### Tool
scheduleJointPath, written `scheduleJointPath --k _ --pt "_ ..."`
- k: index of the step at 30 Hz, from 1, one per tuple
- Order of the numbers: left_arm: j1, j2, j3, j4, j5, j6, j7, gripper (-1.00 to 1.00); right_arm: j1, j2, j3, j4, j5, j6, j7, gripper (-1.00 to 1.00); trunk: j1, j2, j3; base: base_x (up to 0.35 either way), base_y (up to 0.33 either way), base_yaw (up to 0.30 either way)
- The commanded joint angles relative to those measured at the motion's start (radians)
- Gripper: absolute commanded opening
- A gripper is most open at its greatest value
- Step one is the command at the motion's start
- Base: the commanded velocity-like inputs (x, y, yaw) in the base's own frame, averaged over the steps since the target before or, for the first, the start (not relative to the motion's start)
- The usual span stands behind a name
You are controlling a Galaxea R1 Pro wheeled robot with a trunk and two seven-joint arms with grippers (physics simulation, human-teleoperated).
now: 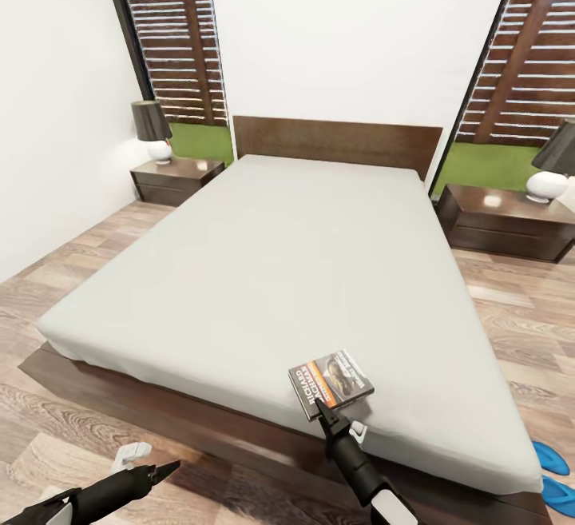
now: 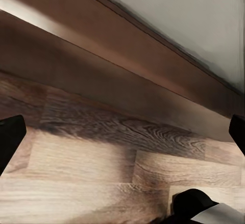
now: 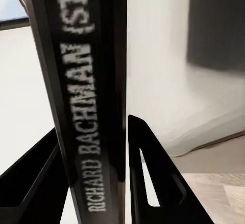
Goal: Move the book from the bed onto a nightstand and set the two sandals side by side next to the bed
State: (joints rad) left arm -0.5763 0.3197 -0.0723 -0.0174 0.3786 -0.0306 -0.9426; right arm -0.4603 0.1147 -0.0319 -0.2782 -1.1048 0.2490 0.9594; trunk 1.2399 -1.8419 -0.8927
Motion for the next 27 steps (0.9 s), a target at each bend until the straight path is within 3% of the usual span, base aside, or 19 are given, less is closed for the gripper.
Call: scheduleJointPath --k 1,27 --pt "-0.001 0.0 -0.008 0.001 0.006 -0.003 -0.002 1.0 -0.001 0.0 -0.003 0.001 -0.004 0.01 0.002 -1.0 -0.004 0.007 0.002 0.0 0.0 0.0" --pt "-0.001 0.0 -0.009 0.001 0.006 -0.003 -0.002 1.0 0.0 0.0 -0.003 0.001 -0.003 0.009 0.001 -1.0 -0.104 0.189 0.084 0.0 0.0 0.0"
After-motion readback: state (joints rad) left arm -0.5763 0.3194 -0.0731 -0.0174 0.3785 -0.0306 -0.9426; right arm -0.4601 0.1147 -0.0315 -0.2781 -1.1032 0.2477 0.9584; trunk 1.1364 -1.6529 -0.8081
